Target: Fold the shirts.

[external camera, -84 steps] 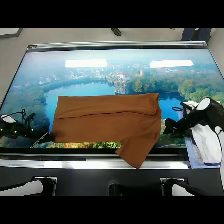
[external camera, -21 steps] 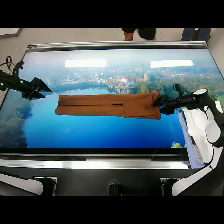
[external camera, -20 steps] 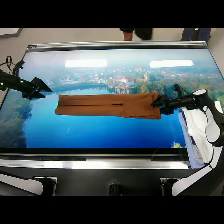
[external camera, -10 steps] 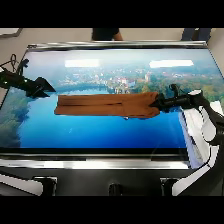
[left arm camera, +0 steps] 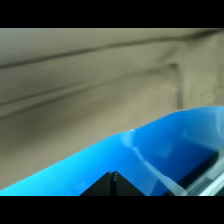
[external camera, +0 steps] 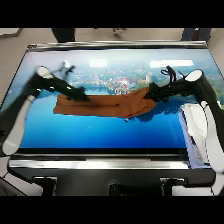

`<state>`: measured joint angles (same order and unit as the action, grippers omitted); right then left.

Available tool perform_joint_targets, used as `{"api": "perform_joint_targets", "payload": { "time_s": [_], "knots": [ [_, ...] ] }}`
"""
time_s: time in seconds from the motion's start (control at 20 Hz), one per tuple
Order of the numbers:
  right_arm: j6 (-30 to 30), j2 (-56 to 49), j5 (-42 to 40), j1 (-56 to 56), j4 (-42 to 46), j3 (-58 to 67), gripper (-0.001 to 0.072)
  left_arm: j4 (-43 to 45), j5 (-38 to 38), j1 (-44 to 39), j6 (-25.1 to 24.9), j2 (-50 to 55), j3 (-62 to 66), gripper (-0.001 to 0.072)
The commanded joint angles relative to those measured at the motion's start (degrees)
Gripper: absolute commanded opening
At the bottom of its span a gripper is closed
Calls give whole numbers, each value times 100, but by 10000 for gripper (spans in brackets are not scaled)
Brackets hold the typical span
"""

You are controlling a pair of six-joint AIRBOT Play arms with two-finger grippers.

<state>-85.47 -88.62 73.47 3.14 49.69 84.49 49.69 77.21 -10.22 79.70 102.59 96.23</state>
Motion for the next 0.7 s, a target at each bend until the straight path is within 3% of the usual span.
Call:
{"api": "perform_joint_targets", "payload": {
  "time_s": [0.0, 0.1, 0.25, 0.4, 0.5, 0.65],
  "knots": [
    [-896, 1038, 323, -527, 769, 7, 35, -247, -1259, -984, 267, 289, -184, 36],
    [-1272, 1519, 649, -713, 920, 7, 35, -402, -1703, -1268, 535, 531, -184, 35],
    [-1694, 2146, 962, -726, 1008, 7, 35, -894, -1729, -1620, 737, 970, -190, 36],
    [-1989, 2656, 1191, -726, 1250, 7, 35, -1825, -1742, -2074, 726, 1305, -188, 36],
    [-2111, 2811, 1305, -726, 1370, 7, 35, -2535, -1902, -2411, 446, 1449, -188, 35],
    [-2094, 2651, 1204, -728, 1377, 7, 35, -2717, -2363, -2485, 361, 1405, -188, 33]
  ]
}}
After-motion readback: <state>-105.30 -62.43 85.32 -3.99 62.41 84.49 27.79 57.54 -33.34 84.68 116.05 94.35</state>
